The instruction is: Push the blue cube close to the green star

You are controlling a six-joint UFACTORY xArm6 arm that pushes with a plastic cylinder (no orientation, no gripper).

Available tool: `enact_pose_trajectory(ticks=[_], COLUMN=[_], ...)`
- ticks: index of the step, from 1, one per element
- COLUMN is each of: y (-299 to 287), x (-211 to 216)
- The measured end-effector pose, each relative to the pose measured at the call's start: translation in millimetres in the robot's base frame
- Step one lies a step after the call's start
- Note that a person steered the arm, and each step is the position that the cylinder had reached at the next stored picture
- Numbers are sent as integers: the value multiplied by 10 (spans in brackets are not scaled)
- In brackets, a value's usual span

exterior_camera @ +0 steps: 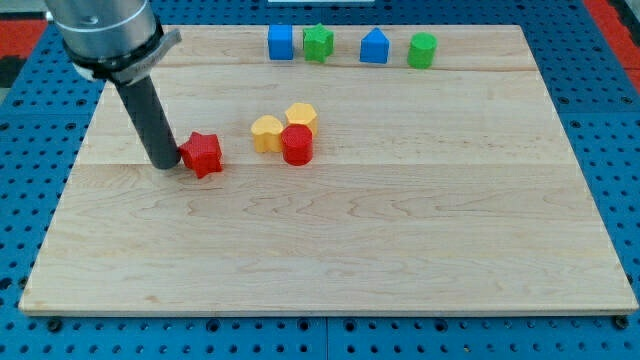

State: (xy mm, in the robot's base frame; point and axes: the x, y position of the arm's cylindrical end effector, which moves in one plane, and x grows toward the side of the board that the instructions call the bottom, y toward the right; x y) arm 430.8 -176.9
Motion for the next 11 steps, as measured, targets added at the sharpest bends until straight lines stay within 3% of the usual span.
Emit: enact_pose_trajectory(ticks=[1, 2, 4, 8, 9, 11], y=[701, 819, 404, 152, 155, 713], x=[-18, 1, -236, -1768, -1966, -2305])
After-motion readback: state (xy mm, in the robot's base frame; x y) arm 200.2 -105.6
